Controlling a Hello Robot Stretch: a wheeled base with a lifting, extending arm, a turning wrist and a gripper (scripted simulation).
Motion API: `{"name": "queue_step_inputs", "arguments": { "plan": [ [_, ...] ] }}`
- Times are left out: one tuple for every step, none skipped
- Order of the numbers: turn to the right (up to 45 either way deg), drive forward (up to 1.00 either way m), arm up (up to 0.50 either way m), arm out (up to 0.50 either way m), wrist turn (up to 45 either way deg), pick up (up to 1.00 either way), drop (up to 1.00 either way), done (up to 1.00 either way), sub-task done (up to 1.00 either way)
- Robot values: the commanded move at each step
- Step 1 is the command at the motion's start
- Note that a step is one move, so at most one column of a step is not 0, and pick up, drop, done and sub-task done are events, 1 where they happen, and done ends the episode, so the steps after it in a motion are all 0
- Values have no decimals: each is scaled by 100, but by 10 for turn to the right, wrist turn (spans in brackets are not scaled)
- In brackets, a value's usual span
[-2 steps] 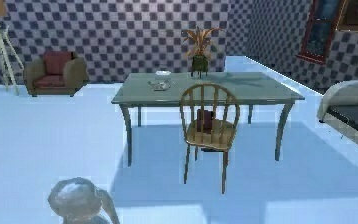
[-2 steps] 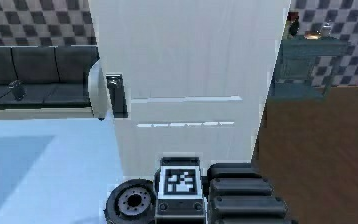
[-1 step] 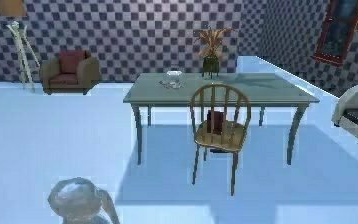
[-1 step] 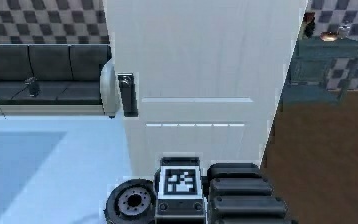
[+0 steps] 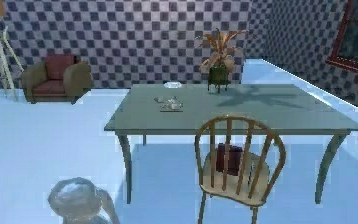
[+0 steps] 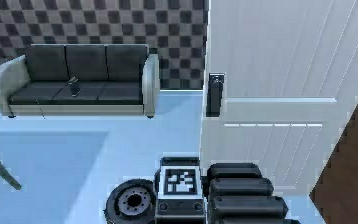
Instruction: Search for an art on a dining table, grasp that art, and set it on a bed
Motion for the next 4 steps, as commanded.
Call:
{"name": "queue_step_inputs", "arguments": {
  "plan": [
    [-360, 0, 0, 0, 0, 0, 0, 0, 0],
    [0, 65, 0, 0, 0, 0, 0, 0, 0],
    [-150, 0, 0, 0, 0, 0, 0, 0, 0],
    [0, 100, 0, 0, 0, 0, 0, 0, 0]
  ]
}}
